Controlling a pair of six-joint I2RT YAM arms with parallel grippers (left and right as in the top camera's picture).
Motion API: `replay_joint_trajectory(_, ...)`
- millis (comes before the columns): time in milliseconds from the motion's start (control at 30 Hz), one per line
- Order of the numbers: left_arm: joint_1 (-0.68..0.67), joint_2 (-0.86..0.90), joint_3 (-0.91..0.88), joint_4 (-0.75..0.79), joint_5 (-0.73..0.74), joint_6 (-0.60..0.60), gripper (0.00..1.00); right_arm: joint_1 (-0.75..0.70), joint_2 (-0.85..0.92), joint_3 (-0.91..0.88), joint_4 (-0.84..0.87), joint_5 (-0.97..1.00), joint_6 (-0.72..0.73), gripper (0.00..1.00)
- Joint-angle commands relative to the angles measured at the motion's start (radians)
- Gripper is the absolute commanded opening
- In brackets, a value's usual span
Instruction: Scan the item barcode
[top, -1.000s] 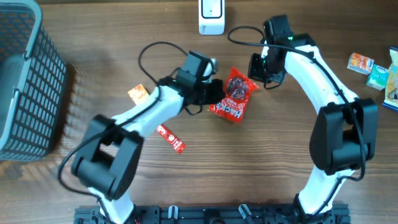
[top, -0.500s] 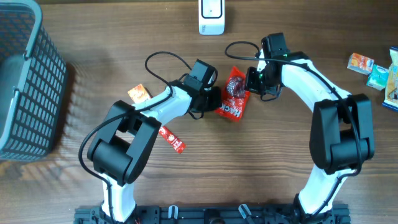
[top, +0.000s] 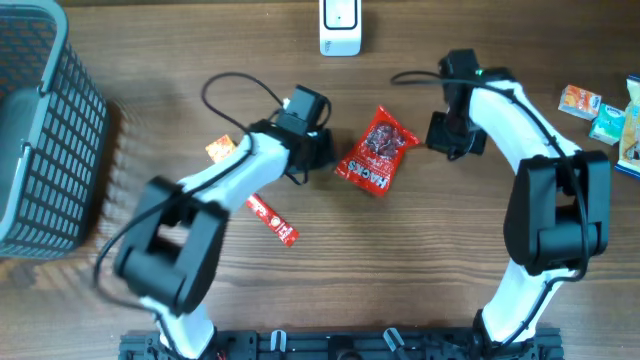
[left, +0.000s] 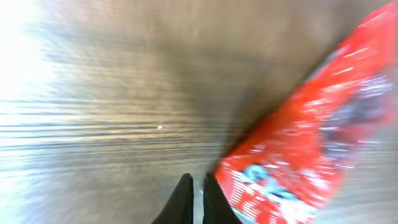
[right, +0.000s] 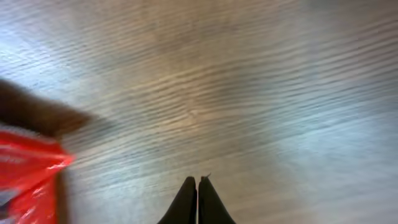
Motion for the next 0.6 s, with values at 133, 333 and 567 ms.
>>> replay_joint_trajectory(133,0.047,-0.27,-0.001,-0.098,-0.129,0.0,0.16,0.042,-0.102,0.099,-0.091,-0.473,-0.188,0.41)
replay_joint_trajectory(333,0.142,-0.304,-0.001,-0.219,-0.176,0.0,1.0,0.179,-0.095,0.058,-0.034,-0.375,-0.037,1.0)
replay_joint_trajectory(567,0.244,-0.304,-0.001,-0.343,-0.152,0.0,1.0,0.175,-0.095,-0.04,0.079,-0.377,0.084,1.0)
